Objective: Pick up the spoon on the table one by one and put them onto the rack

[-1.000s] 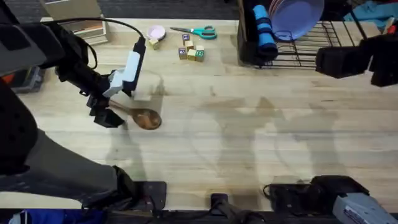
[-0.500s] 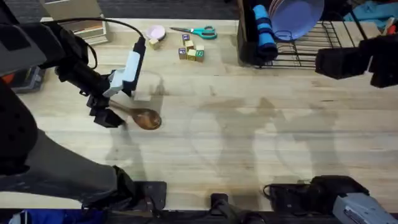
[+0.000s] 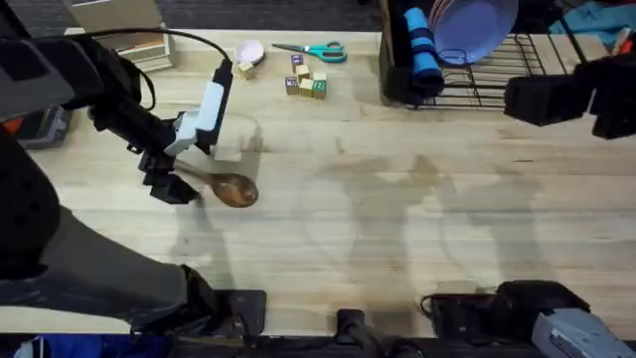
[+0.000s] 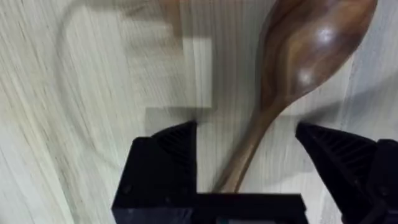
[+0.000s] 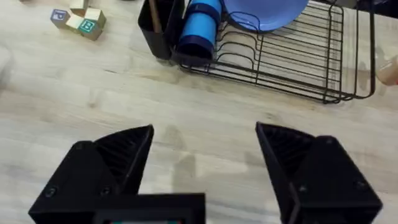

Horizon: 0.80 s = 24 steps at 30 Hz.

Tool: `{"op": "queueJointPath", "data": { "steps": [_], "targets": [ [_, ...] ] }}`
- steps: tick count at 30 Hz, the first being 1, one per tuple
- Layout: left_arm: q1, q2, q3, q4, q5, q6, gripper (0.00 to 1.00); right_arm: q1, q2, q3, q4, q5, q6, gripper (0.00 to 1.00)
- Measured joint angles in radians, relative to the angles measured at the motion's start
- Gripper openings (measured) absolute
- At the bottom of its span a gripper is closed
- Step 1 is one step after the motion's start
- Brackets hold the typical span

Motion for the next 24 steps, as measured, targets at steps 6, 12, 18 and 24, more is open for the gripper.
{"op": "queueJointPath", "data": {
  "steps": [6,12,18,24],
  "targets": [
    [0.0,0.0,0.0,0.0,0.0,-0.001,0.991,0.0,0.0,0.0,0.0,0.0,-0.016,0.996],
    [0.0,-0.005,-0.005,-0.008,0.001,-0.003,0.692,0.0,0.0,0.0,0.0,0.0,-0.019,0.997],
    [0.0,-0.005,-0.006,-0.008,0.007,-0.005,0.358,0.0,0.0,0.0,0.0,0.0,-0.019,0.996],
    [0.0,-0.007,-0.005,-0.012,0.011,-0.005,0.061,0.0,0.0,0.0,0.002,0.0,-0.02,0.997]
  ]
}}
